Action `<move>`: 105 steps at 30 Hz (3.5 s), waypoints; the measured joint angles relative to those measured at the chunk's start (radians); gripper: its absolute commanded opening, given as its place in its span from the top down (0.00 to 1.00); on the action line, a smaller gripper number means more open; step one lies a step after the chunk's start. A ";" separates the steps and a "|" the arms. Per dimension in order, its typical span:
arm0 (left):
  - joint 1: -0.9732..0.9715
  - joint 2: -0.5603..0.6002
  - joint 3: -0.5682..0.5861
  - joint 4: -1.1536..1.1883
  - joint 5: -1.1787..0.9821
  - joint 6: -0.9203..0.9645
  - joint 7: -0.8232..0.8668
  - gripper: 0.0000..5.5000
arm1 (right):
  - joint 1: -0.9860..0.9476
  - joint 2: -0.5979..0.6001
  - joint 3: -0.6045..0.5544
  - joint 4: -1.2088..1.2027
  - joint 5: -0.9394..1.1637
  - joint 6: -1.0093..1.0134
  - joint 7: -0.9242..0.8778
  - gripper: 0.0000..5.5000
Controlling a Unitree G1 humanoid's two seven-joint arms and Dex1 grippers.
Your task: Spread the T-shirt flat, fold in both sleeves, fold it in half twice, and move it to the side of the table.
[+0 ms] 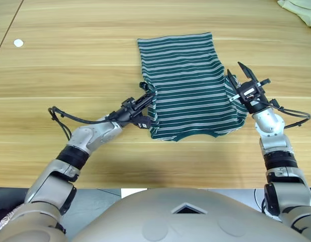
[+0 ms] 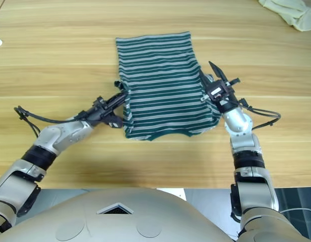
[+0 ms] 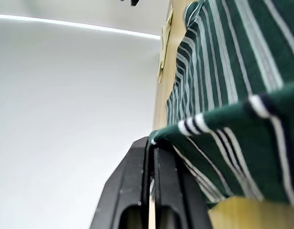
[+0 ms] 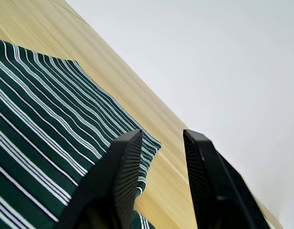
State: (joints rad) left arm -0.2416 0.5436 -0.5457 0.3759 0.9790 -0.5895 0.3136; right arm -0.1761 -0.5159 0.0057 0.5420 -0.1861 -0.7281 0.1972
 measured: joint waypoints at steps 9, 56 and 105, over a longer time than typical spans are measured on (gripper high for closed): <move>-0.051 -0.065 -0.035 0.117 -0.085 -0.079 -0.059 0.70 | -0.003 0.008 0.003 0.015 -0.001 0.000 -0.004 0.71; 0.364 0.133 0.264 -0.388 -0.319 -0.048 -0.274 0.46 | 0.483 -0.481 -0.024 -0.433 -0.260 0.189 0.244 0.71; 0.329 -0.005 0.313 -0.363 -0.392 -0.108 -0.324 0.45 | 0.095 -0.403 0.315 0.004 -0.417 0.058 -0.097 1.00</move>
State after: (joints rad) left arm 0.0876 0.5386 -0.2328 0.0124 0.5868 -0.6978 -0.0103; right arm -0.0812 -0.9193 0.3211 0.5458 -0.6036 -0.6696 0.1006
